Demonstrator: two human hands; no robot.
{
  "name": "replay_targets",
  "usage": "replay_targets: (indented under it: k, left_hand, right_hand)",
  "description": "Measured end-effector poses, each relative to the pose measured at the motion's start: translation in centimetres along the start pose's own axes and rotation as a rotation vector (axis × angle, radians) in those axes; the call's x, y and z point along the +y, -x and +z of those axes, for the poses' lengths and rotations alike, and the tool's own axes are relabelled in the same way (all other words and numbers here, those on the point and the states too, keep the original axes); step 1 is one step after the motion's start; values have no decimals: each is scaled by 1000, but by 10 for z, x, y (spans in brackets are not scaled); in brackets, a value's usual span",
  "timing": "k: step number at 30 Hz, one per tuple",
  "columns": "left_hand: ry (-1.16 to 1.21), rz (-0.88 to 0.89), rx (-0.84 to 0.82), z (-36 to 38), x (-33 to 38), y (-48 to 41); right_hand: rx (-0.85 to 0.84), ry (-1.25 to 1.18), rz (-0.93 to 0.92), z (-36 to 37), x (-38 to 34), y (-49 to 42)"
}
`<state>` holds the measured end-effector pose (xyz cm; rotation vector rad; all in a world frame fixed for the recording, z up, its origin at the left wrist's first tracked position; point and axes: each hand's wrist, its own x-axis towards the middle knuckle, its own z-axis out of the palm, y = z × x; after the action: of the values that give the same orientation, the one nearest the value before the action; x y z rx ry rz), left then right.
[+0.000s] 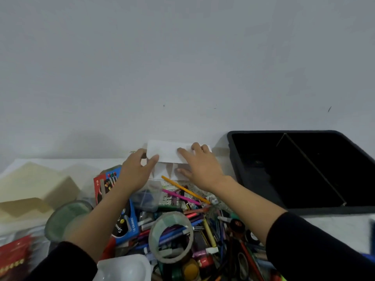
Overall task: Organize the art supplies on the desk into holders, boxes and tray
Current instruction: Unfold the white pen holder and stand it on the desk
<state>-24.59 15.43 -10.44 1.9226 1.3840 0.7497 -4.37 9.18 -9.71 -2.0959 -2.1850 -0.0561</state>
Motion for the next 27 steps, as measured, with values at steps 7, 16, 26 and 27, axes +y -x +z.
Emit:
replay_targets:
  k: [7,16,26,27]
  left_hand:
    - [200,118,-23,-1,27,-9]
    - [381,170,41,7,89,-3]
    - [553,48,-382,22,81,11]
    - [552,58,-389,23,84,12]
  right_hand:
    - [-10,-275,118,-23,5,-1]
    - [109,-938,250,-28,10,17]
    - [144,-858,230,-35,29,24]
    - [150,-852,232,-35,32,25]
